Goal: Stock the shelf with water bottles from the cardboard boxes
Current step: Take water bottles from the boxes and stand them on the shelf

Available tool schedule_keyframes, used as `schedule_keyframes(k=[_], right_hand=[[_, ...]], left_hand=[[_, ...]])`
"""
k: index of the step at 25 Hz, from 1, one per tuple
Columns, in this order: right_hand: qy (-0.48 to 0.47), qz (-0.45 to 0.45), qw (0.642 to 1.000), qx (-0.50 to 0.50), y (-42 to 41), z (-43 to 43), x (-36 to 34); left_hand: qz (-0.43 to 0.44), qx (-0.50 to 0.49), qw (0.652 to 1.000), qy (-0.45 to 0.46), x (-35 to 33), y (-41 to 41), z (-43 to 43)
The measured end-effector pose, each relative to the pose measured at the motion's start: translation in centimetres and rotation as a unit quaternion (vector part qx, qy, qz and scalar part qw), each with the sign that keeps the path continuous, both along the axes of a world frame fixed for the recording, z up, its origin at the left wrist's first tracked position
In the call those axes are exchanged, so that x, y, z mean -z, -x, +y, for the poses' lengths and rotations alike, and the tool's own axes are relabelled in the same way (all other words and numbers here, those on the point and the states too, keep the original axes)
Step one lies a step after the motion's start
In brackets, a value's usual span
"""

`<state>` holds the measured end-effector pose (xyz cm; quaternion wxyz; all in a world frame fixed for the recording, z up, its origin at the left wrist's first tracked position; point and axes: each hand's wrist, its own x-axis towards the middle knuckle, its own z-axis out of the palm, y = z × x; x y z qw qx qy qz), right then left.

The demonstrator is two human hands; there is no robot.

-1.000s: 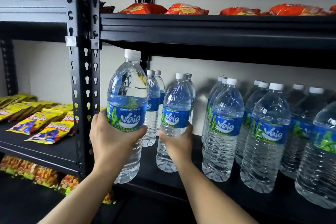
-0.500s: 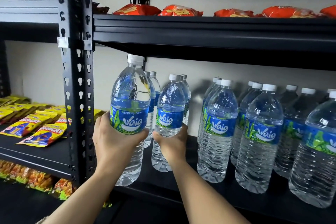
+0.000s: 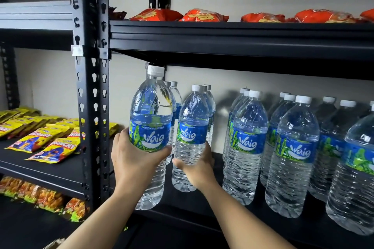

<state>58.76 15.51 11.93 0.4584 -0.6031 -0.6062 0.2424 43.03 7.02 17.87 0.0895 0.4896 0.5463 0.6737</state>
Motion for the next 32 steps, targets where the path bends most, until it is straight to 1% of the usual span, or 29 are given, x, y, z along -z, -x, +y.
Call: schedule_keyframes(k=[2,4,6,8,9,14,17,20,23,25,26,28,30,32], right_hand=[[0.047,-0.045,0.998,-0.019,-0.8,-0.6,1.6],[0.042,-0.124,0.991,-0.030,-1.6,-1.1,3.9],[0.053,-0.208,0.976,-0.031,-2.2,-1.4,5.2],[0.069,-0.254,0.964,-0.021,-2.5,-1.3,5.5],[0.074,-0.261,0.962,-0.018,-2.5,-1.5,5.3],[0.062,-0.273,0.959,-0.037,-2.7,-2.2,4.1],[0.053,-0.266,0.962,-0.035,-2.9,-2.3,3.9],[0.042,-0.242,0.969,-0.039,-2.8,-1.9,4.2],[0.025,-0.246,0.968,-0.038,-2.8,-1.7,4.3],[0.022,-0.249,0.967,-0.040,-2.9,-1.4,4.5],[0.028,-0.248,0.968,-0.037,-3.0,-1.2,4.6],[0.040,-0.241,0.969,-0.029,-3.2,-0.7,5.0],[0.056,-0.239,0.969,-0.022,-3.1,-0.3,5.2],[0.060,-0.226,0.972,-0.019,-3.1,0.0,5.3]], left_hand=[[-0.002,0.002,1.000,0.004,0.2,0.2,-0.1],[-0.005,0.011,1.000,0.002,0.4,0.4,-0.1],[-0.007,0.027,1.000,-0.006,0.5,0.8,0.0],[-0.004,0.037,0.999,-0.015,0.7,1.0,0.3],[-0.002,0.036,0.999,-0.015,0.8,1.2,0.7],[-0.010,0.035,0.999,-0.009,1.0,2.1,3.5],[-0.004,0.025,1.000,0.006,0.9,2.7,5.9],[0.013,0.028,0.999,0.026,0.8,3.1,8.0],[0.039,0.044,0.997,0.046,1.7,3.2,9.2],[0.046,0.078,0.994,0.060,2.2,3.7,9.8],[0.039,0.109,0.992,0.058,2.2,3.9,9.9],[0.052,0.153,0.985,0.057,3.1,4.5,10.2],[0.078,0.170,0.976,0.110,5.4,5.3,10.4],[0.060,0.199,0.959,0.191,8.4,5.9,10.3]])
